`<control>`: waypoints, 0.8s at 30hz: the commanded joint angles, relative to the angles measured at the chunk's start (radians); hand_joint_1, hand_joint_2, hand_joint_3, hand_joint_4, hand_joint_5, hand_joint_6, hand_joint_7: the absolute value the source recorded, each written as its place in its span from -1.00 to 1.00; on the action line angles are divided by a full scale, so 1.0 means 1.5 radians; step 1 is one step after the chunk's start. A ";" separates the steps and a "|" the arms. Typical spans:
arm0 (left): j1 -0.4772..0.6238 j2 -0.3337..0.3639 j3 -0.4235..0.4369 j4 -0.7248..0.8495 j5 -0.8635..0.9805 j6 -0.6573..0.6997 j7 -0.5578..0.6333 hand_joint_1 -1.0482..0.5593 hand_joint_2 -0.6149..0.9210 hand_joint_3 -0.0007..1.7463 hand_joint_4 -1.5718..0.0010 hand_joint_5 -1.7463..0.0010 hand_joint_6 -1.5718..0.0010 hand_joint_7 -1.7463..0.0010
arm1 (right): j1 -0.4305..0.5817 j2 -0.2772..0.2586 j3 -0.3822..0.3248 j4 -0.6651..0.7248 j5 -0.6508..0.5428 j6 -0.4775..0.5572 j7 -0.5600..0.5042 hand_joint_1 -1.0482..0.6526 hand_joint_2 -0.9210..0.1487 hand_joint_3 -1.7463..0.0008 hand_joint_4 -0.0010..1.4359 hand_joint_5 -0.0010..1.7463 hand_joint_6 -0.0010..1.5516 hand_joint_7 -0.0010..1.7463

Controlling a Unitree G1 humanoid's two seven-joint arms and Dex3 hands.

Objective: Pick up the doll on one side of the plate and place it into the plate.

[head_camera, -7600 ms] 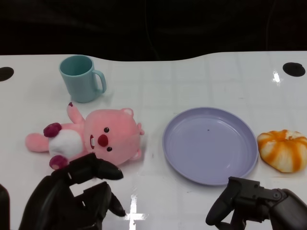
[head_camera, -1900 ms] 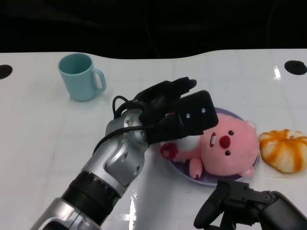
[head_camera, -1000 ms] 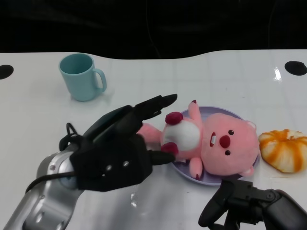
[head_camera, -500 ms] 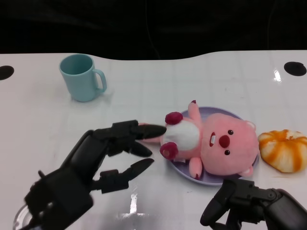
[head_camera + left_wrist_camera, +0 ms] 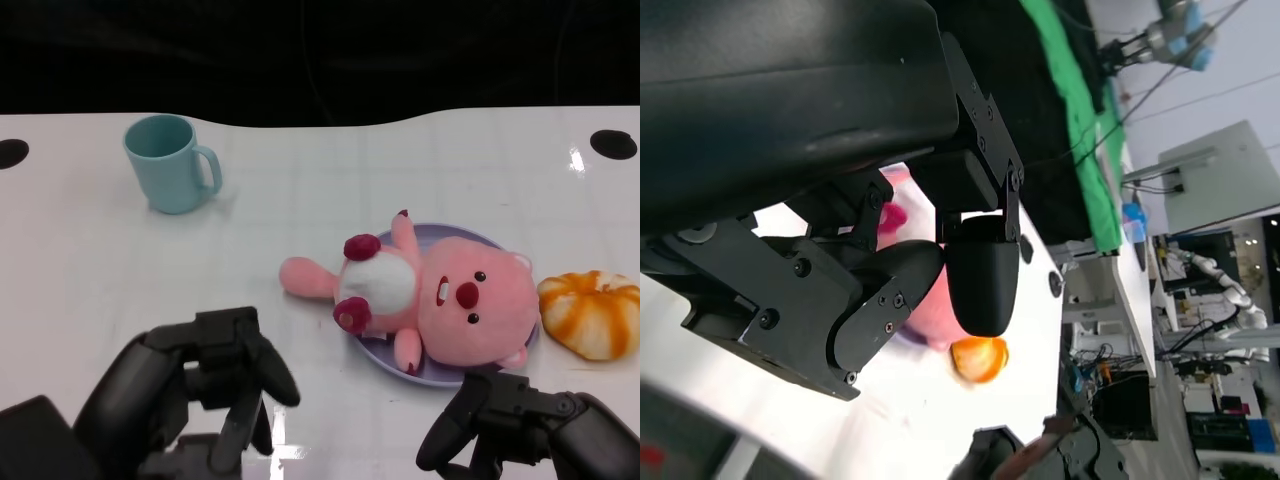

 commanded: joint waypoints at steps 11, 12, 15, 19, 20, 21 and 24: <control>0.034 -0.014 0.041 0.018 -0.143 0.136 0.005 0.10 0.28 0.68 -0.18 -1.00 -0.01 -0.89 | 0.000 -0.003 -0.009 0.000 0.011 -0.002 0.002 -0.06 -1.00 0.60 -0.05 0.81 -0.22 0.49; 0.030 -0.013 0.045 0.026 -0.152 0.143 0.004 0.10 0.27 0.68 -0.18 -1.00 0.00 -0.90 | 0.000 -0.005 -0.009 0.000 0.010 -0.003 0.002 -0.06 -1.00 0.60 -0.05 0.81 -0.22 0.49; 0.018 -0.008 0.056 0.047 -0.178 0.164 -0.002 0.09 0.26 0.69 -0.19 -1.00 0.02 -0.93 | 0.004 -0.007 -0.011 0.000 0.010 -0.009 0.003 -0.05 -1.00 0.60 -0.06 0.81 -0.22 0.49; 0.007 -0.002 0.063 0.056 -0.197 0.188 0.001 0.10 0.24 0.71 -0.19 -1.00 0.02 -0.94 | 0.009 -0.007 -0.014 -0.002 0.013 -0.012 0.004 -0.05 -1.00 0.59 -0.06 0.82 -0.23 0.49; 0.005 -0.001 0.063 0.055 -0.200 0.196 0.004 0.10 0.24 0.70 -0.18 -1.00 0.02 -0.94 | 0.010 -0.007 -0.014 -0.002 0.013 -0.013 0.004 -0.05 -1.00 0.59 -0.06 0.82 -0.23 0.49; 0.003 0.000 0.063 0.053 -0.202 0.203 0.006 0.10 0.24 0.70 -0.18 -1.00 0.02 -0.94 | 0.011 -0.007 -0.015 -0.003 0.013 -0.012 0.004 -0.05 -1.00 0.59 -0.06 0.82 -0.23 0.50; 0.000 0.002 0.060 0.053 -0.202 0.208 0.002 0.10 0.23 0.71 -0.18 -1.00 0.01 -0.94 | 0.014 -0.007 -0.017 -0.004 0.016 -0.013 0.003 -0.05 -1.00 0.59 -0.07 0.83 -0.23 0.50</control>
